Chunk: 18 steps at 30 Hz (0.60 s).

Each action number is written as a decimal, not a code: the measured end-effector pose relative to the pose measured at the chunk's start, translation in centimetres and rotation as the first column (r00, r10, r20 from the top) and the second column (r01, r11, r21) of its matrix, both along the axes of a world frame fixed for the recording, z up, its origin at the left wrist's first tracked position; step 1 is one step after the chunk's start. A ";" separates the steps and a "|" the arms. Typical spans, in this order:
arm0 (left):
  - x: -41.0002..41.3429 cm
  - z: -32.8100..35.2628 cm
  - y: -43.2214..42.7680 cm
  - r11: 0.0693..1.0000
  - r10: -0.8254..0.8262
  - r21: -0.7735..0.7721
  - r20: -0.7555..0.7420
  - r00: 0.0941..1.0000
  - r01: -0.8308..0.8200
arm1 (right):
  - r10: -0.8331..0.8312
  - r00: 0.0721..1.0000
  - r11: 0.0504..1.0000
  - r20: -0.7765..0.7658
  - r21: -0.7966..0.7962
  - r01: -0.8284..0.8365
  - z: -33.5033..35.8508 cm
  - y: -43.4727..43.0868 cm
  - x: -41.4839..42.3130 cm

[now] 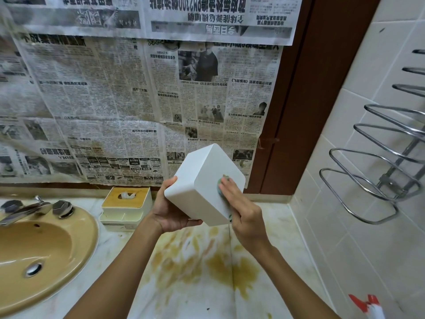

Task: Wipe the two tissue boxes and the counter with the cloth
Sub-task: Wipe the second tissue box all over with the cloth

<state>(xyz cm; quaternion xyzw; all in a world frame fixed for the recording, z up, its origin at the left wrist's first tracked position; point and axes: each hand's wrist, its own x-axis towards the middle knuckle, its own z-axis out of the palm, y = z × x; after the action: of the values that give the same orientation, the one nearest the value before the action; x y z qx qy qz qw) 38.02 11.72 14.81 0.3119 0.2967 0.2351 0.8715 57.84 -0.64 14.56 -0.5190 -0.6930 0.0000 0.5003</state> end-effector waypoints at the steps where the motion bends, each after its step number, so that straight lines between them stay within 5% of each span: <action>1: -0.2 0.0 -0.1 1.000 0.004 -0.004 0.009 1.000 -0.004 | -0.048 0.998 0.998 -0.047 -0.033 0.047 -0.4 0.2 0.6; 7: -0.3 -0.2 -1.2 1.000 0.003 -0.025 -0.010 1.000 -0.003 | -0.236 0.912 0.963 -0.336 -0.208 0.173 0.3 2.4 2.4; 15: -0.7 -0.6 -2.2 0.996 0.020 -0.089 -0.074 0.997 -0.026 | -0.107 0.942 0.983 -0.318 -0.176 0.052 -1.4 -2.9 -2.8; 18: -1.5 -1.0 -2.7 0.990 0.035 -0.129 -0.155 0.987 -0.055 | -0.131 0.923 0.959 -0.362 -0.281 0.026 -4.4 -5.4 -2.7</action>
<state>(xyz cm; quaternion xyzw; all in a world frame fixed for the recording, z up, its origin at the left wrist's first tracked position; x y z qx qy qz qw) 36.52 9.05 13.85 0.2635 0.3845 0.2098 0.8595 55.13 -6.08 10.13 -0.6004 -0.5558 0.1739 0.5480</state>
